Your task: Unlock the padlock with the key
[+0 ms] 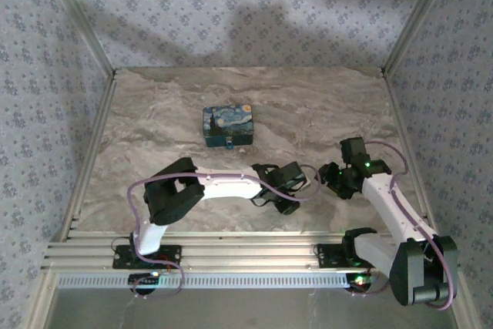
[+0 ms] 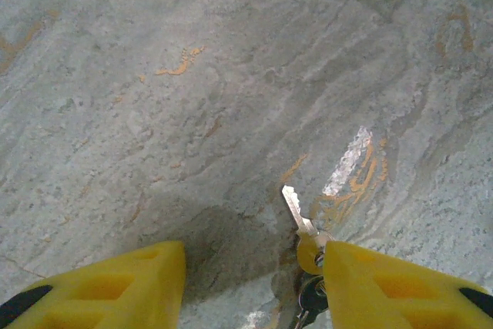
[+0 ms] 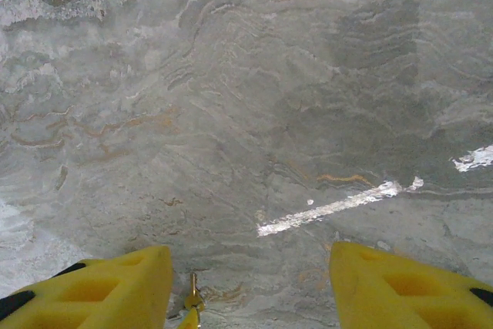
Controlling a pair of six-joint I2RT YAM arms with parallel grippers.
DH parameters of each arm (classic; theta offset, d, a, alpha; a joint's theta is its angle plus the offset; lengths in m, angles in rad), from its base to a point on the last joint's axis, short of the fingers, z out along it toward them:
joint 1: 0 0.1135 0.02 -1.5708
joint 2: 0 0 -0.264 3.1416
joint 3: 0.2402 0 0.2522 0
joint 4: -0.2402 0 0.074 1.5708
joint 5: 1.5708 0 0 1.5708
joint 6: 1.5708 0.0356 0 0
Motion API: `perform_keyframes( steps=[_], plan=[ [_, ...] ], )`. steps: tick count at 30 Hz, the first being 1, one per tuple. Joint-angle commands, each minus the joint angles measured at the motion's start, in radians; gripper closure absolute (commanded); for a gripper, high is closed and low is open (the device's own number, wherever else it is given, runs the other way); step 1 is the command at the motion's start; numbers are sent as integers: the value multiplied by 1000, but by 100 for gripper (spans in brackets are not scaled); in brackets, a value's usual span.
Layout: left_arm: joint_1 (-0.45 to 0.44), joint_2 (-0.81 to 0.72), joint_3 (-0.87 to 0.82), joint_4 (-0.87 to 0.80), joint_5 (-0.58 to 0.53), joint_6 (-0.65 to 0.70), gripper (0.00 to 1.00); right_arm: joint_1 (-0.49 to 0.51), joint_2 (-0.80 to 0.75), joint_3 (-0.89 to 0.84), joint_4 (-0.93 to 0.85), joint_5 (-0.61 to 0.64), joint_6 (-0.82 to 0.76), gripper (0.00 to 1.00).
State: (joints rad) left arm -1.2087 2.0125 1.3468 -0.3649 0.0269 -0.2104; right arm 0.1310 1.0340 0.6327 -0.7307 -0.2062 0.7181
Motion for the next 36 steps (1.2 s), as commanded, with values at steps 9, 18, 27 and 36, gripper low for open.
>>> perform_keyframes(
  steps=[9, 18, 27, 36],
  plan=[
    [7, -91, -12, -29, 61, -58, 50, -7, -29, -8, -7, -18, 0, 43],
    [-3, -64, -25, 6, 152, -118, 55, -7, -37, -11, 3, -25, -9, 43],
    [-8, 4, 24, -41, 145, -83, 56, -7, -53, -21, -4, -32, -8, 43],
    [-20, 19, 41, -76, 106, -65, 57, -9, -59, -34, 8, -35, -3, 43]
  ],
)
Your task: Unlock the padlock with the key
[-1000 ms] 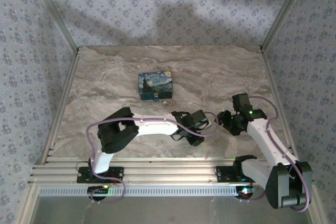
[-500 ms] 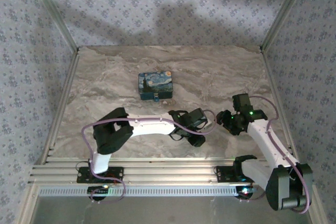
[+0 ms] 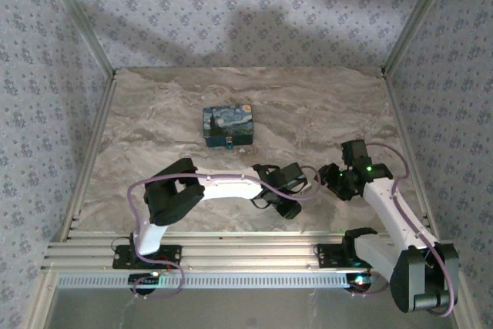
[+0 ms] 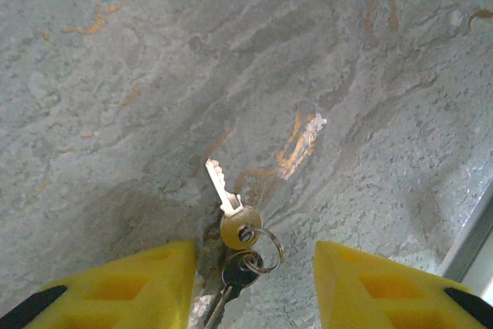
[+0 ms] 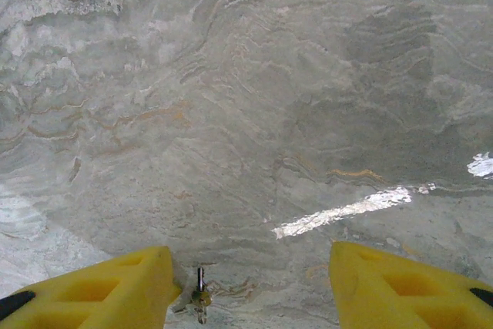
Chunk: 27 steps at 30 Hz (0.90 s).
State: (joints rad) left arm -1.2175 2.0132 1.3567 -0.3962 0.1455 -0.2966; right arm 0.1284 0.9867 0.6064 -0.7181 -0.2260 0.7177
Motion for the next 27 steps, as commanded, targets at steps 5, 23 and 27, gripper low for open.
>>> perform_keyframes(
  steps=[5, 23, 27],
  plan=[
    [-10, 35, 38, -64, -30, 41, 66, -6, -15, -8, -7, -19, -3, 43],
    [41, -109, -156, 131, -43, 128, 100, -9, -72, -60, 87, -146, 66, 42],
    [61, -159, -203, 175, -45, 143, 100, -7, -66, -104, 199, -220, 132, 42]
  ],
)
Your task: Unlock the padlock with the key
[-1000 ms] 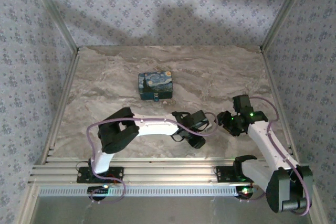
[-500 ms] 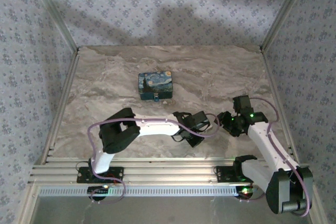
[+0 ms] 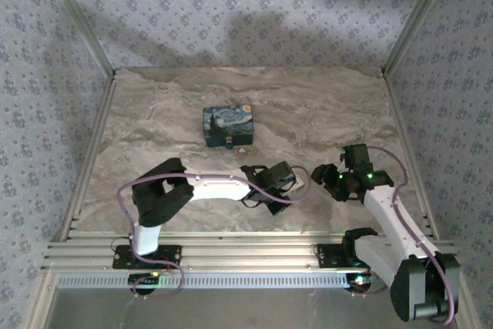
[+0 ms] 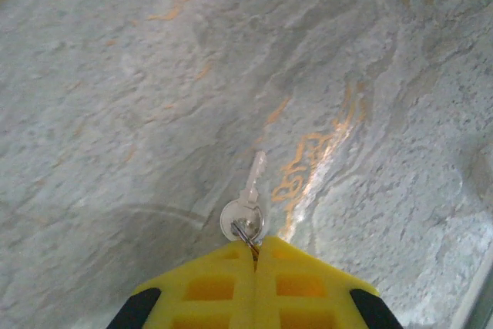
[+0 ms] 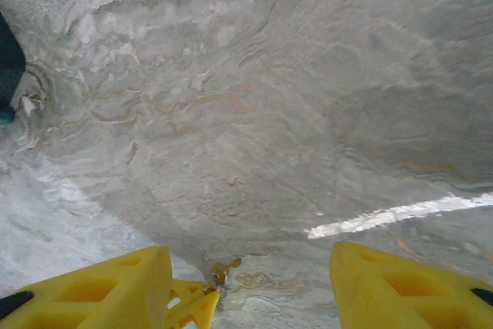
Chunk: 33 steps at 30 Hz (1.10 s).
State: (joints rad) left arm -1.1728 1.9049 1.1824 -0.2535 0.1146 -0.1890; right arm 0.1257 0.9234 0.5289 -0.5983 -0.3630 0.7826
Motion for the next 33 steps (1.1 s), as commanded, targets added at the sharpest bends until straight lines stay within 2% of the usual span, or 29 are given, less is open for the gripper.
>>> perform_keyframes(
  steps=[1, 9, 15, 23, 29, 33],
  plan=[
    [23, -63, -39, 42, -13, 37, 100, -5, 0, -36, 99, -100, 81, 42],
    [64, -126, -89, 66, -4, 55, 100, 16, -1, -58, 151, -140, 129, 42],
    [96, -170, -102, 49, -3, 64, 100, 95, 20, -96, 260, -128, 222, 42],
    [145, -259, -133, 43, 15, 54, 100, 224, 131, -53, 378, -111, 314, 45],
    [213, -359, -155, 35, 89, 48, 100, 294, 223, 7, 467, -146, 381, 51],
    [265, -426, -172, 38, 136, 48, 100, 318, 246, 30, 537, -170, 478, 52]
  ],
)
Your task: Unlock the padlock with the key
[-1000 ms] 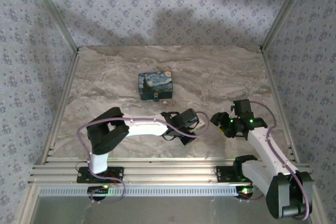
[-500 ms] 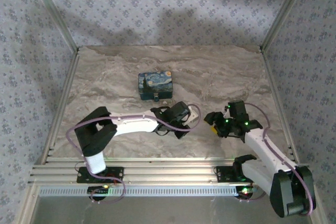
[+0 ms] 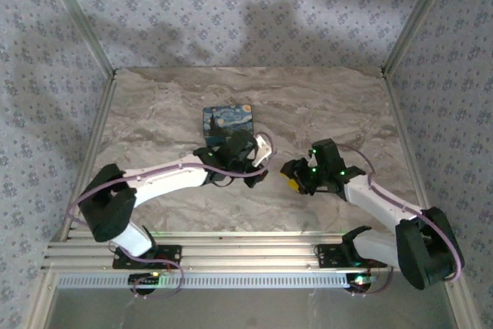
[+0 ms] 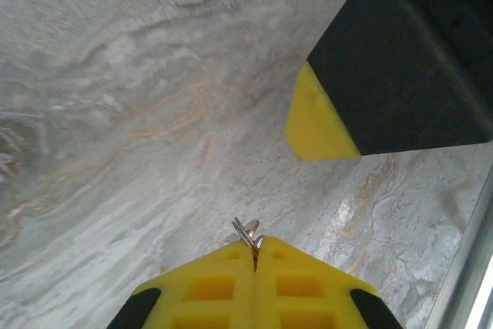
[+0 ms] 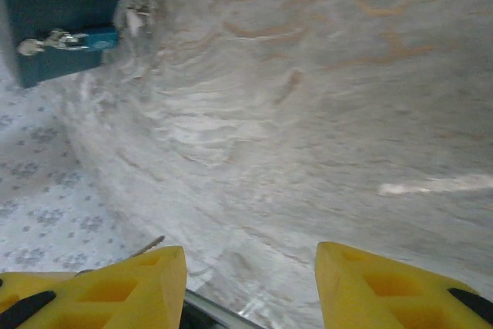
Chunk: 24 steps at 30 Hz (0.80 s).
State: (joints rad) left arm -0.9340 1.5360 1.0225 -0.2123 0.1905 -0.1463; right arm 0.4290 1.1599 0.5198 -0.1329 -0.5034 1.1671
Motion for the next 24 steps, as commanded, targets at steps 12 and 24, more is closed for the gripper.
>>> perform_keyframes(
  steps=[12, 24],
  plan=[
    [72, -115, -20, 57, 106, -7, 100, 132, 98, 148, 193, 39, 351, 48],
    [77, -110, -27, 99, 142, -19, 100, 172, 138, 137, 299, 61, 471, 48]
  ],
)
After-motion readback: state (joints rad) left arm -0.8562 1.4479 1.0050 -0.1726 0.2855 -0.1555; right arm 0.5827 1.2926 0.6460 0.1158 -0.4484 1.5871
